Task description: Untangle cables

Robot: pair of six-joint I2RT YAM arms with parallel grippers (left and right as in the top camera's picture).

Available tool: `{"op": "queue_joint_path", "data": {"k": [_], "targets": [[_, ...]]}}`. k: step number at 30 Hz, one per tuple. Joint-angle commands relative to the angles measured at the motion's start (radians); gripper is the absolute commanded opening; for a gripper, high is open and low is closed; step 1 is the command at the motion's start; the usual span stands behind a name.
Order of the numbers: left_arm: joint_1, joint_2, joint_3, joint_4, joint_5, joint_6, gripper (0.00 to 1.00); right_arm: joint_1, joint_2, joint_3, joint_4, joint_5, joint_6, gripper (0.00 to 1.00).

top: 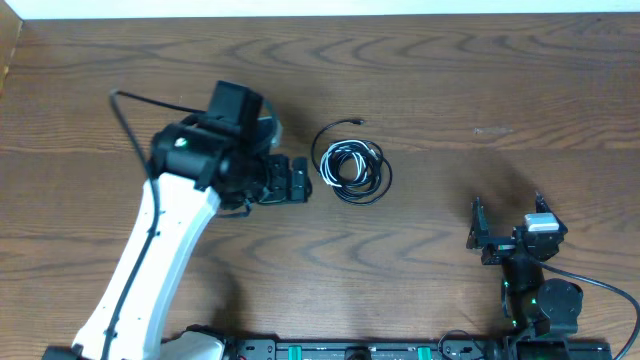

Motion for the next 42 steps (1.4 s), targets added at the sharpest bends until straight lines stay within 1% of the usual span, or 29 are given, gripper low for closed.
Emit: {"op": "queue_joint_path", "data": {"k": [1,8,12,14,19,29,42], "targets": [[-0.032,0.068,-0.001,0.006,-0.006,-0.014,0.98,0.01,-0.006,-0.002,-0.003,-0.002,-0.011,0.99],[-0.06,0.181,-0.001,0.027,-0.006,-0.029,0.98,0.01,-0.006,-0.002,-0.003,-0.002,-0.011,0.99],[-0.06,0.227,-0.001,0.032,-0.005,-0.068,0.98,0.01,-0.006,-0.002,-0.003,-0.002,-0.011,0.99],[-0.061,0.239,-0.001,0.035,0.003,-0.069,0.98,0.01,-0.006,-0.002,-0.003,-0.002,-0.011,0.99],[-0.071,0.246,-0.001,0.069,0.021,-0.069,0.98,0.01,-0.006,-0.002,-0.003,-0.002,-0.011,0.99],[-0.097,0.246,-0.001,0.076,0.017,-0.064,0.98,0.01,-0.006,-0.002,-0.003,-0.002,-0.011,0.99],[-0.158,0.246,-0.001,0.167,0.017,-0.05,0.98,0.01,-0.006,-0.002,-0.003,-0.002,-0.011,0.99]]}}
